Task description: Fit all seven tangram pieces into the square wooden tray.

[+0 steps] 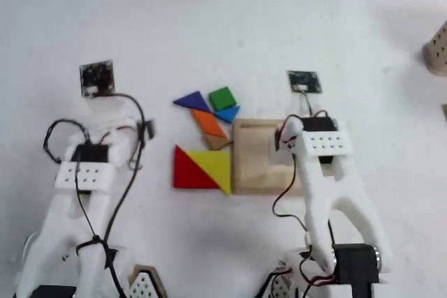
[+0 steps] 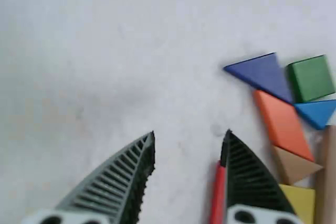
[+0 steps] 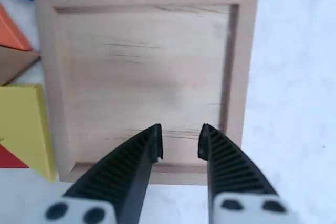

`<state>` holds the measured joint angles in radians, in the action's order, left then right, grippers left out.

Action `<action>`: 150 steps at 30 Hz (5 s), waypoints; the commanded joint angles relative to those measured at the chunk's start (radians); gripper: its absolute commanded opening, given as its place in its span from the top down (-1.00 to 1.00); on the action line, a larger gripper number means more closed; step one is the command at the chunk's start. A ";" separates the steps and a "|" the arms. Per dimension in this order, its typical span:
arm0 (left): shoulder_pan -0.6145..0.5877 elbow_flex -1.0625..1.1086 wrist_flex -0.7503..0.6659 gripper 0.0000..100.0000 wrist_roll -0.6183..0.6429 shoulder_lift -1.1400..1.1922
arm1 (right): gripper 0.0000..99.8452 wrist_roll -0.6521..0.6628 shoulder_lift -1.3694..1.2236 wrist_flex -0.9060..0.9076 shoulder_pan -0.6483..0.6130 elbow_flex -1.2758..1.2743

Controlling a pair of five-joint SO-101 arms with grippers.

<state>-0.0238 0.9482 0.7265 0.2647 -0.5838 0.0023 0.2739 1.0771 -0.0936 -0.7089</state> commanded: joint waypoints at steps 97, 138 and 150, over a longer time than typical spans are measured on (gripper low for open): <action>0.214 -1.665 1.023 0.53 0.183 1.194 | 0.89 0.224 -0.016 -0.048 0.061 -0.049; -0.053 -0.994 0.354 0.53 0.589 1.053 | 0.89 0.226 -0.022 -0.048 0.058 -0.055; -0.091 -0.873 0.519 0.52 0.338 0.877 | 0.89 0.226 -0.024 -0.048 0.058 -0.055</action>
<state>-0.1005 0.0460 1.2574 0.6513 0.4120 0.2171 0.2447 1.0403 -0.0368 -0.7825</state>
